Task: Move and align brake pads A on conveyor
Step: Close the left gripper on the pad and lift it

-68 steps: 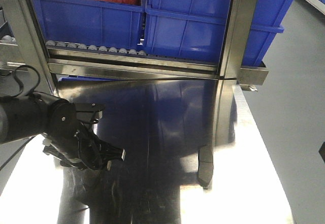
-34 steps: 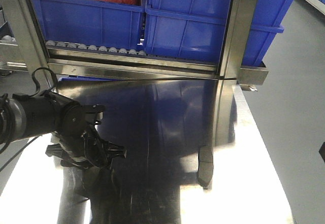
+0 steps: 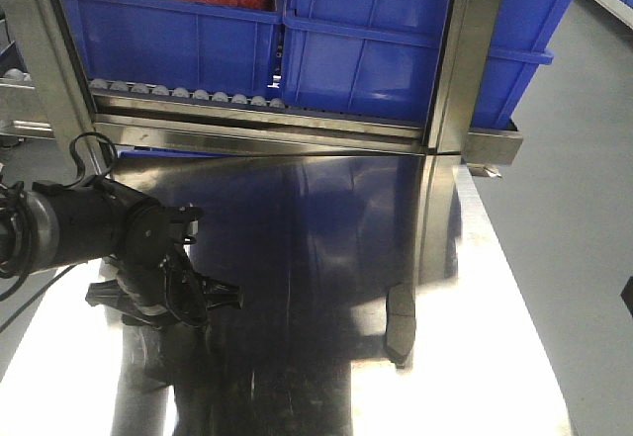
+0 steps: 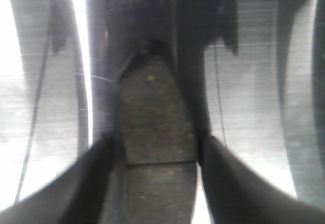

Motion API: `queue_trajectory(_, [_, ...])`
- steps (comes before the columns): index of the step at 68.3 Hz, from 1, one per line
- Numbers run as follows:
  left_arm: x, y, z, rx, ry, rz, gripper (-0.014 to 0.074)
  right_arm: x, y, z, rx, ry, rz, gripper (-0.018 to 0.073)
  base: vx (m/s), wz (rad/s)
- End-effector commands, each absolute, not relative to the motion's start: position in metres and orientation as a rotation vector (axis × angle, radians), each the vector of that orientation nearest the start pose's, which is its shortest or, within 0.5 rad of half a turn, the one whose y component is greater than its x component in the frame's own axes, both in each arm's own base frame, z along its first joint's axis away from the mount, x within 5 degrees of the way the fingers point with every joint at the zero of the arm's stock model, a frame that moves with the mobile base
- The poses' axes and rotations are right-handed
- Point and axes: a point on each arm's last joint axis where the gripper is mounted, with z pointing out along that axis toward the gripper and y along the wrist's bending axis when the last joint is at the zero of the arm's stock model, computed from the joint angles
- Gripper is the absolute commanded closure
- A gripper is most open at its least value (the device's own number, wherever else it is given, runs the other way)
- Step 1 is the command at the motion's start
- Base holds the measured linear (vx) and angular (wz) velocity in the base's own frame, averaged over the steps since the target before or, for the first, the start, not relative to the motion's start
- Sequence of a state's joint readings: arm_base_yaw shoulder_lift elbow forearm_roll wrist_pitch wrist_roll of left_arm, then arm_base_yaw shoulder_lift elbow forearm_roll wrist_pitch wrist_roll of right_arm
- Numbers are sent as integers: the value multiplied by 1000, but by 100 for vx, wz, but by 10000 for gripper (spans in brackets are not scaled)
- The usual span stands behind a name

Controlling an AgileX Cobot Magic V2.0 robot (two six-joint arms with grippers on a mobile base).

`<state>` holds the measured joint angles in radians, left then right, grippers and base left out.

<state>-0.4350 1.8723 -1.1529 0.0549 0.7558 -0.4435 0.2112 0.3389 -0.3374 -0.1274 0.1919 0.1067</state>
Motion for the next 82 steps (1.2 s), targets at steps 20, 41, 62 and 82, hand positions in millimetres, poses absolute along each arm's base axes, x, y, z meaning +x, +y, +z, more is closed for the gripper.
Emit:
queue_trajectory(20, [314, -140, 235, 83, 2693, -155, 604, 84, 16, 302, -179, 1577, 125, 88, 0, 0])
queue_trajectory(41, [250, -105, 318, 126, 2363, -200, 604, 84, 16, 302, -179, 1577, 125, 88, 0, 0])
queue_trajectory(62, [156, -59, 342, 135, 2087, -266, 604, 84, 16, 302, -179, 1577, 125, 88, 0, 0])
queue_trajectory(82, [78, -22, 330, 108, 1854, -328, 604, 84, 16, 302, -179, 1577, 125, 88, 0, 0])
